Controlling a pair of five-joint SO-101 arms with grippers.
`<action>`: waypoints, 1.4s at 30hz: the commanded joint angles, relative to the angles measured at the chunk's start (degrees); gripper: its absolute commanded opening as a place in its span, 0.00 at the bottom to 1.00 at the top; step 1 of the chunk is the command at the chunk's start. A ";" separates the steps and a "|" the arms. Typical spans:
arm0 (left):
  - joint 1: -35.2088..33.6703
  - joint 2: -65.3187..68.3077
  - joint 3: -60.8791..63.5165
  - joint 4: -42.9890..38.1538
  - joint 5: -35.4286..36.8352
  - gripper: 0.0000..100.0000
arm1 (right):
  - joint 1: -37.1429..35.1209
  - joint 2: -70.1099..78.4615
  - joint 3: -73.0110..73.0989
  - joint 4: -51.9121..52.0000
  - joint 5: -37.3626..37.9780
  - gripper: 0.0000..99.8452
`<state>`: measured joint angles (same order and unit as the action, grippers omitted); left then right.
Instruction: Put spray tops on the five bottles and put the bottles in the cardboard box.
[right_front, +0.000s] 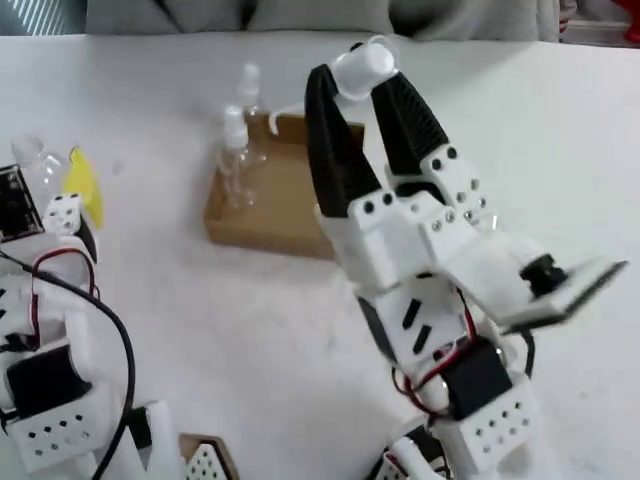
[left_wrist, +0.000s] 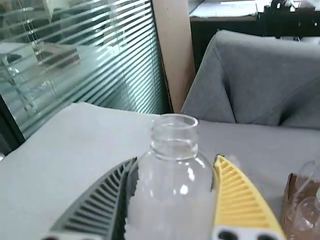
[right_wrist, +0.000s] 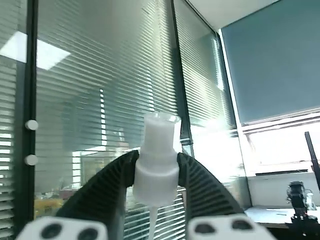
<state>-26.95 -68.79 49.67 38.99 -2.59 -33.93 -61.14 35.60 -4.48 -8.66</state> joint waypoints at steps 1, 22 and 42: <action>2.86 -1.63 -3.25 -5.71 0.09 0.03 | -4.62 -0.66 -10.73 8.13 -0.35 0.02; 44.53 -1.89 5.54 -7.82 0.09 0.03 | 1.10 -2.42 -24.79 29.23 -0.26 0.02; 48.57 -25.10 33.32 -18.73 0.09 0.03 | 2.42 5.49 -9.23 14.55 -0.26 0.02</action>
<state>20.79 -86.64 80.09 23.43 -2.68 -31.91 -55.96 25.49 13.71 -8.66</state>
